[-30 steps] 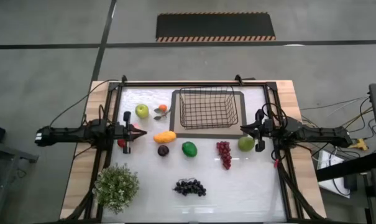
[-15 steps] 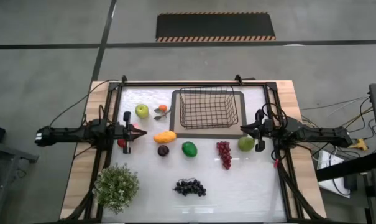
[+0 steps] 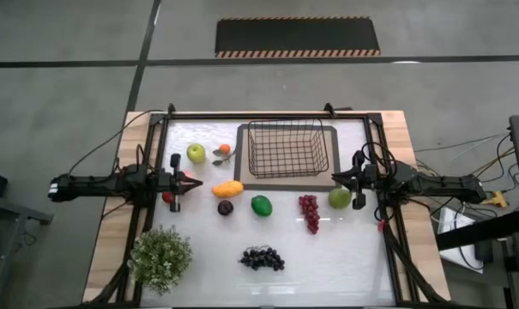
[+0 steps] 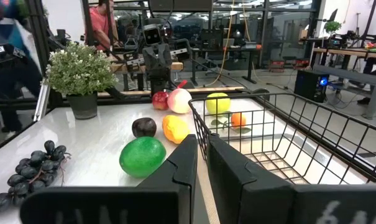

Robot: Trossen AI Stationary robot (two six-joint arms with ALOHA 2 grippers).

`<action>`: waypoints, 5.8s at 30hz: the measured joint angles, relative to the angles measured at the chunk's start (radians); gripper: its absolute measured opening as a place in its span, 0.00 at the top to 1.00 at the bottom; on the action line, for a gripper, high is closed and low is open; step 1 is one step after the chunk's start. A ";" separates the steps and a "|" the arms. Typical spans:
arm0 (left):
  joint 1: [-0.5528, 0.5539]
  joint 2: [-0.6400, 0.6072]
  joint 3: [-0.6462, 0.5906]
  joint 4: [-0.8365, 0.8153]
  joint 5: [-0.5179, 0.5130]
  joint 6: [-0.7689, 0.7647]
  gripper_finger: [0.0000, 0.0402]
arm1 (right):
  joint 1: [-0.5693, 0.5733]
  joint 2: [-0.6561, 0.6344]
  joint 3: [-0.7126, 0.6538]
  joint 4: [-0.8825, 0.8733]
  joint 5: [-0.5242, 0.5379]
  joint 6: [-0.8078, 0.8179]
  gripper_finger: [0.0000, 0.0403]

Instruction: Build produce basket

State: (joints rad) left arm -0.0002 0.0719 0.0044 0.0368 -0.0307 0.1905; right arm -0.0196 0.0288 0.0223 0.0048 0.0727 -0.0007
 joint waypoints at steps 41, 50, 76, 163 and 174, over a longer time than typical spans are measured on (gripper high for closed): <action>0.000 0.124 0.000 0.775 -0.024 -0.444 1.00 | -0.001 0.105 0.000 0.378 0.193 -0.118 0.93; 0.000 0.324 0.087 0.796 -0.222 -0.442 1.00 | -0.001 0.154 0.000 0.517 0.193 -0.190 0.93; 0.000 1.082 0.741 0.036 -0.205 -0.636 1.00 | 0.000 0.348 0.000 0.795 0.035 -0.288 0.93; 0.047 1.561 1.033 -0.831 -0.105 -0.380 0.60 | -0.001 0.346 0.002 0.635 0.138 -0.261 0.93; 0.045 1.470 1.157 -1.038 -0.147 -0.368 0.63 | -0.001 0.346 0.002 0.635 0.138 -0.261 0.93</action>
State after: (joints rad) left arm 0.0444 1.5414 1.1619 -1.0016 -0.1772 -0.1778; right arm -0.0204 0.3748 0.0246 0.6399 0.2111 -0.2619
